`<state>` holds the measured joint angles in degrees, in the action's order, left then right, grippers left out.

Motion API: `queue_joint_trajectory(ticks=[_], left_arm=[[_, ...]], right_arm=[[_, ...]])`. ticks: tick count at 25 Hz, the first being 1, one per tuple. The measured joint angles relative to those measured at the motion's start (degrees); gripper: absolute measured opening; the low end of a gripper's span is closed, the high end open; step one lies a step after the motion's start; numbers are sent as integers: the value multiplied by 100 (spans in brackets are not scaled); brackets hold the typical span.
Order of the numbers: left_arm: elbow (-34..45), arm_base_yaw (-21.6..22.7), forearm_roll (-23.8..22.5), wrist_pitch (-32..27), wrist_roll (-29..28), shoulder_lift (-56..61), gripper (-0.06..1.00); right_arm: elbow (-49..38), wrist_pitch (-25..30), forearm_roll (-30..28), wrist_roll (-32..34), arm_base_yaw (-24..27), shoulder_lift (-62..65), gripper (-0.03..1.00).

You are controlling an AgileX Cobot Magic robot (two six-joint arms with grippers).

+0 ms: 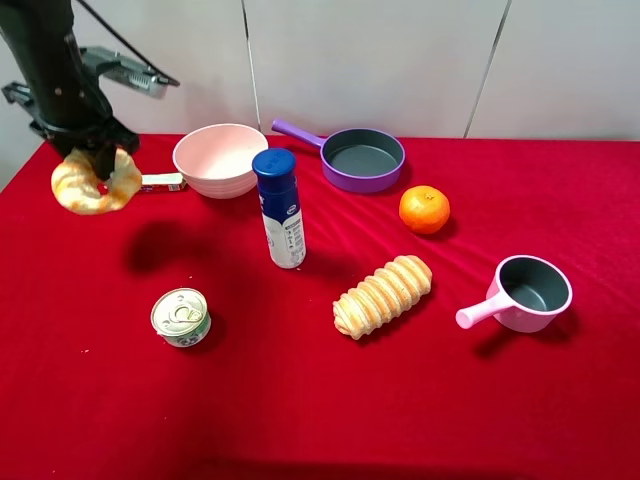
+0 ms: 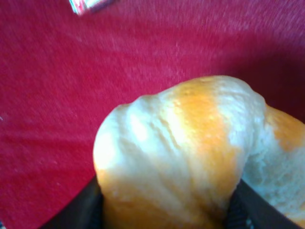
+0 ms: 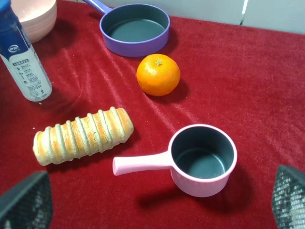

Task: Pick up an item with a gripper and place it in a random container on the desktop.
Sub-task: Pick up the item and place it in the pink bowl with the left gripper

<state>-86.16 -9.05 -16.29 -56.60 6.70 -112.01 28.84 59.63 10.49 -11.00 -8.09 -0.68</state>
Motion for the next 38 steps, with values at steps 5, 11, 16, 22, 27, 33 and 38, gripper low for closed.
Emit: queue_joint_trajectory(ticks=[5,11,16,22,27,33,38], left_arm=[[-434,-192,0,-40,29,0,44],[-781,-366,116,-47,55,-5,44],[-955,-451,157,45,74,-5,42],[-962,-509,281,492,97,-5,42],[-962,-556,286,854,104,-5,42],[-962,-606,286,1325,140,-16,42],[-1034,-673,287,1603,179,-229,42]], right_arm=[[0,0,0,0,0,0,69],[0,0,0,0,0,0,69],[0,0,6,0,0,0,69],[0,0,6,0,0,0,69],[0,0,12,0,0,0,69],[0,0,12,0,0,0,69],[0,0,12,0,0,0,69]])
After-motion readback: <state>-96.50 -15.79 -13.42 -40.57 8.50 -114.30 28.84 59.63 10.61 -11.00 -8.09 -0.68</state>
